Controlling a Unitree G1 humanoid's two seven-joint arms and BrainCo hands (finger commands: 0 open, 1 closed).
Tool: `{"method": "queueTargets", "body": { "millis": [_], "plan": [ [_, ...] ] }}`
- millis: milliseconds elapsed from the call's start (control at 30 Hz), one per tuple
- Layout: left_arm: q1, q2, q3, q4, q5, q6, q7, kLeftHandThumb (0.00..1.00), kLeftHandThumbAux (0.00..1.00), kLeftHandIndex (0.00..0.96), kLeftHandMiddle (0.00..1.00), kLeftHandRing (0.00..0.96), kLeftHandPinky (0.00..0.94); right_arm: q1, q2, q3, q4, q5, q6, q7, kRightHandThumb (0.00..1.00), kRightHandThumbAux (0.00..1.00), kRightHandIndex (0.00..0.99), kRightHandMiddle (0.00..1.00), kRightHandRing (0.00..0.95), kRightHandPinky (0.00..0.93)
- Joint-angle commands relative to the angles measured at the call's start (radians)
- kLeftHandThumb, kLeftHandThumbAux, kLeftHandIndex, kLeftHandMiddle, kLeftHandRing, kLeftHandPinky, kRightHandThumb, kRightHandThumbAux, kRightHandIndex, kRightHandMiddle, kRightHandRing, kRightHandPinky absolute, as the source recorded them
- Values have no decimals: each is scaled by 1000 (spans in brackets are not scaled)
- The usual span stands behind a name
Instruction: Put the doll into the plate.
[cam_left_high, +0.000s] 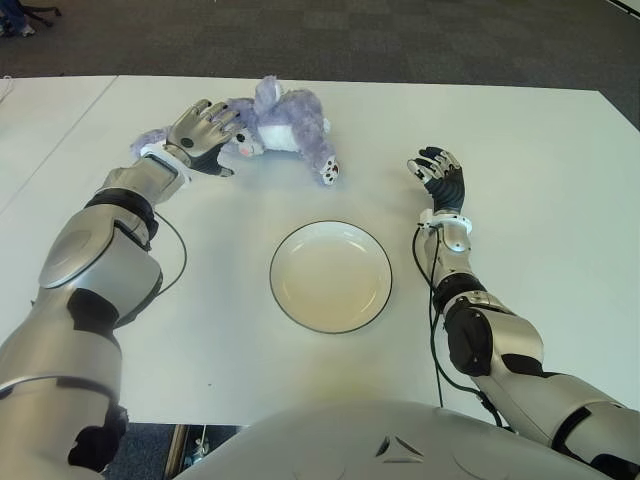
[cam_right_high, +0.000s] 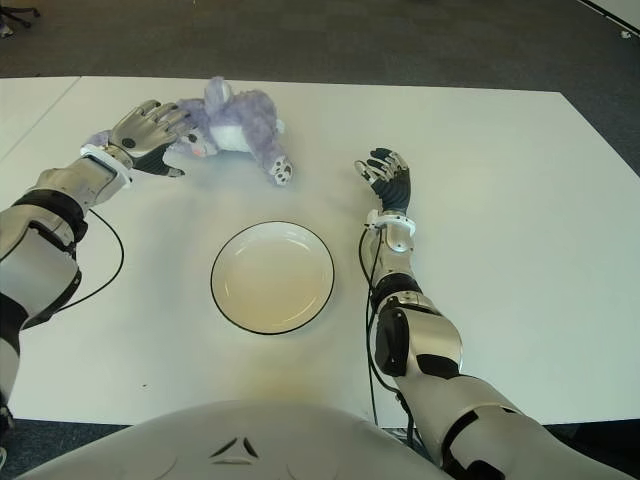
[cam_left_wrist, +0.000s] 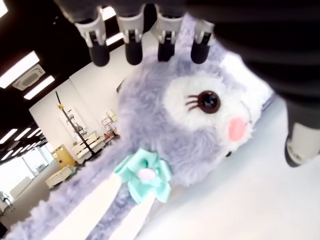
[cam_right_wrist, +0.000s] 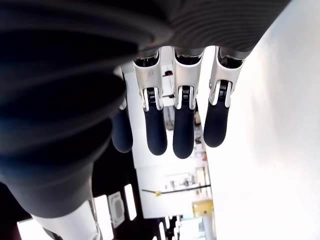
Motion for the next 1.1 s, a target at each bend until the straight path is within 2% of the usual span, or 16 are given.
{"method": "queueTargets", "body": {
  "millis": [33, 500, 600, 700, 867, 1000, 1100],
  "plan": [
    [-34, -83, -19, 23, 20, 41, -119, 58, 503, 0, 0, 0, 0, 277, 41, -17, 165, 15, 62, -11, 131, 840, 299, 306, 304, 311],
    [0, -138, 50, 27, -49, 99, -188, 29, 534, 0, 0, 0, 0, 285, 42, -13, 163, 11, 54, -13, 131, 851, 287, 308, 307, 309],
    [56, -162, 94, 27, -101, 97, -216, 12, 547, 0, 0, 0, 0, 289, 44, -14, 162, 13, 47, -10, 140, 855, 285, 312, 315, 328],
    [81, -171, 113, 27, -125, 93, -239, 2, 557, 0, 0, 0, 0, 294, 46, -15, 161, 15, 39, -9, 168, 860, 287, 315, 321, 340],
    [111, -170, 86, -10, -122, -15, -300, 0, 557, 0, 0, 0, 0, 300, 49, -17, 158, 19, 31, 1, 159, 856, 287, 307, 314, 320],
    [149, -88, 64, -152, -144, -193, -451, 0, 563, 0, 0, 0, 0, 303, 49, -10, 158, 11, 27, -10, 154, 851, 286, 313, 321, 325],
    [197, -15, 71, -280, -193, -260, -581, 0, 563, 0, 0, 0, 0, 306, 50, -7, 157, 7, 25, -15, 152, 850, 287, 314, 321, 324]
  ]
}}
